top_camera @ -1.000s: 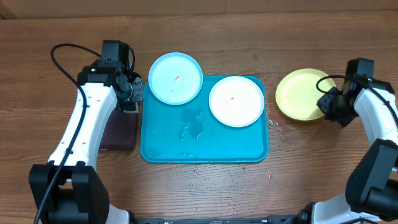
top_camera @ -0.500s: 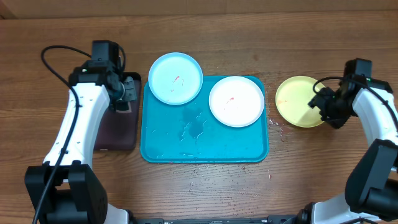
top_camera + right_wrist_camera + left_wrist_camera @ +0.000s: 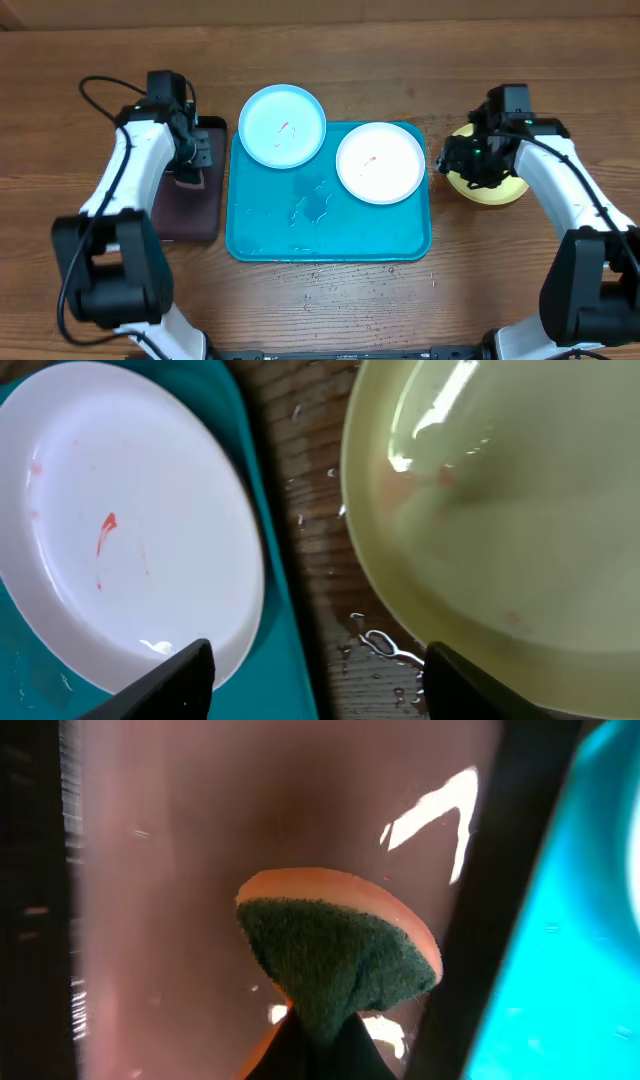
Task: Clean dirty plates on tray and stack at the side
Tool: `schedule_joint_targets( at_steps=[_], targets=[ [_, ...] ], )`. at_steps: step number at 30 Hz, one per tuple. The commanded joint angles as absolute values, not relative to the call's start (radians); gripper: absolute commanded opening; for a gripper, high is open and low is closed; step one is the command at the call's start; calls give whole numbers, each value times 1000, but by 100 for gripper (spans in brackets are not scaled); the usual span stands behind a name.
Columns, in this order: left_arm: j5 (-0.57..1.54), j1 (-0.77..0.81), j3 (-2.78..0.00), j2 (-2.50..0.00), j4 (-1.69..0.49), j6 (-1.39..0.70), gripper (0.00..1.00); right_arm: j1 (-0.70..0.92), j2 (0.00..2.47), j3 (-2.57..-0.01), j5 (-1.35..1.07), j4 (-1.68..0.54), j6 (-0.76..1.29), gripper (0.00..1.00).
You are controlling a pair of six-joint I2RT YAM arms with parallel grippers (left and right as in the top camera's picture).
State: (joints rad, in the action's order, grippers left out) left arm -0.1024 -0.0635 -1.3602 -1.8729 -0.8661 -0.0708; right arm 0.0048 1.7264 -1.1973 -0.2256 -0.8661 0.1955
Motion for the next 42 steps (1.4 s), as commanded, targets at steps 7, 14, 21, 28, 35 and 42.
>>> schedule_joint_targets(
  at_steps=[7,14,21,28,35,42],
  targets=[
    [-112,-72,-1349,-1981,-852,-52,16,22,1719,-1200,-234,-866,178,68],
    [-112,-73,-1362,-1980,-828,-61,61,22,1719,-1200,-234,-866,178,68],
    [-110,-73,-1363,-1983,-752,-122,63,22,1719,-1200,-234,-867,178,68],
    [-60,-72,-1363,-2020,-748,-128,49,22,1719,-1200,-234,-869,178,68],
    [-44,-75,-1370,-2025,-778,-128,4,22,1719,-1200,-233,-868,178,68],
    [-43,-105,-1431,-1927,-823,-128,59,22,1719,-1200,-233,-869,178,68]
  ],
)
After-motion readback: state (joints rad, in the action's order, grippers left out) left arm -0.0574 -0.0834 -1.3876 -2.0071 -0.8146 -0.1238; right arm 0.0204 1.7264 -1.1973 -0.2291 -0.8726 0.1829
